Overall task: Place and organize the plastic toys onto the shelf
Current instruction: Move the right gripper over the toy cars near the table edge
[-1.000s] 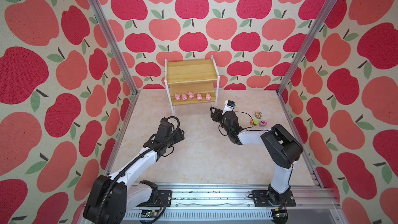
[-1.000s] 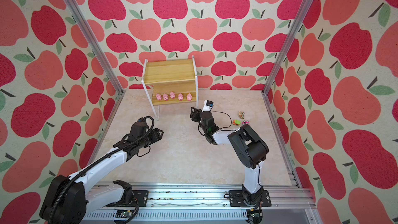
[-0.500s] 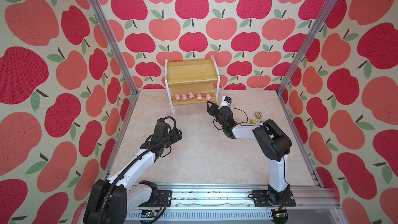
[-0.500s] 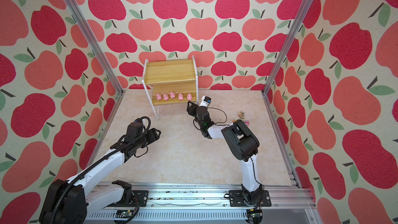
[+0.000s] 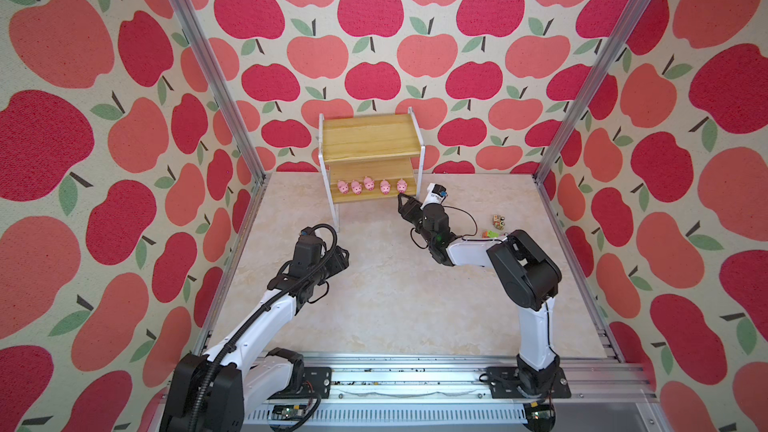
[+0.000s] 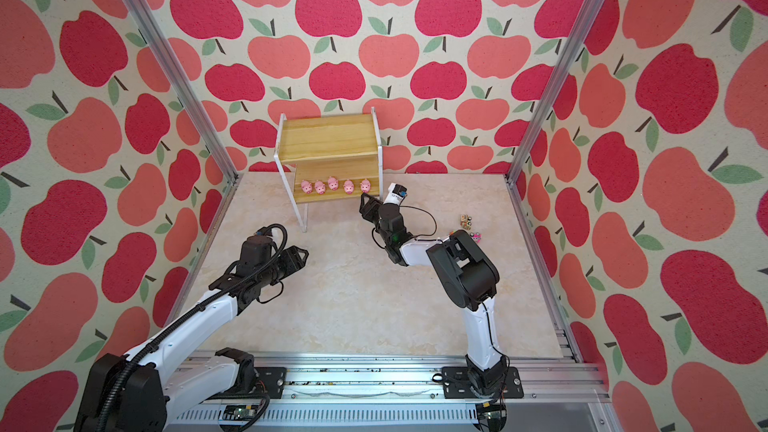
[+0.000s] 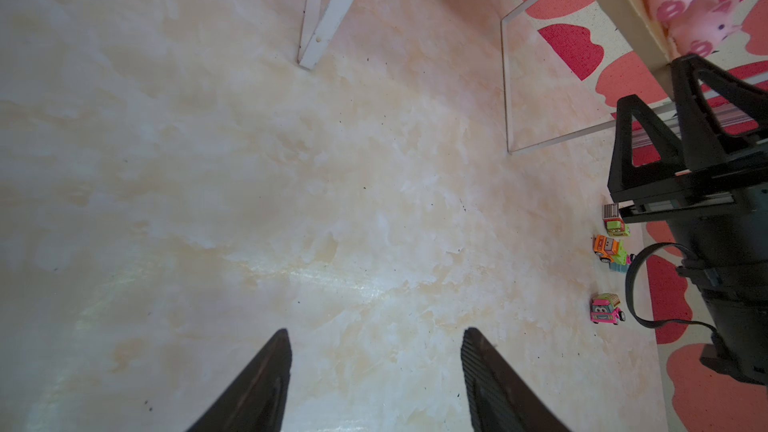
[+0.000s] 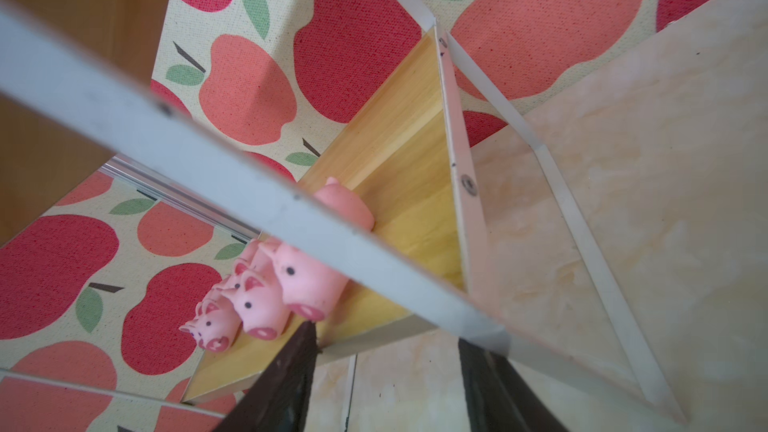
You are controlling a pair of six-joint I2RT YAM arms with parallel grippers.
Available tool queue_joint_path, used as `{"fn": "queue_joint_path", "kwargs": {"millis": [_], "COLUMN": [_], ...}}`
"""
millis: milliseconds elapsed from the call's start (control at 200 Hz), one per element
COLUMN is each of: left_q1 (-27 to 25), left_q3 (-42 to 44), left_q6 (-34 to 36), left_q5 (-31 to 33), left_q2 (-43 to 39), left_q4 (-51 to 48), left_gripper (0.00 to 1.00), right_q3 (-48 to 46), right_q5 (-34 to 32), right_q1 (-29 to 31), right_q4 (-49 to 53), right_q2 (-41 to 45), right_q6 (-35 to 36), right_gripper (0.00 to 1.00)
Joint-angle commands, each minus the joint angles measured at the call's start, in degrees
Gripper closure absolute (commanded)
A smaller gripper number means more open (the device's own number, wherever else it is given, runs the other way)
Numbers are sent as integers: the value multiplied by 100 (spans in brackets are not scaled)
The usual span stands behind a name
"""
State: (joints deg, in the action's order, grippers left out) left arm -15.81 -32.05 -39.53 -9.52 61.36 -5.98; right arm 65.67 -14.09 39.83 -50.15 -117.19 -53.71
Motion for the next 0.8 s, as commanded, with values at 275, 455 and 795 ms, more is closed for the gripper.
{"fn": "queue_joint_path", "kwargs": {"millis": [275, 455, 795], "left_q1": [43, 43, 44], "left_q3": [41, 34, 41], "left_q6": [121, 123, 232], "left_q5": [51, 70, 216], "left_q2": [-219, -267, -457], "left_q4": [-261, -325, -522], "left_gripper": [33, 33, 23], "right_q3": [166, 140, -673], "right_q5": [-282, -401, -282], "right_q1": [-151, -150, -127], "right_q4": [-153, -108, -295], "right_q2": [-199, -183, 269], "right_q6": [-348, -458, -564], "right_gripper": [42, 42, 31]}}
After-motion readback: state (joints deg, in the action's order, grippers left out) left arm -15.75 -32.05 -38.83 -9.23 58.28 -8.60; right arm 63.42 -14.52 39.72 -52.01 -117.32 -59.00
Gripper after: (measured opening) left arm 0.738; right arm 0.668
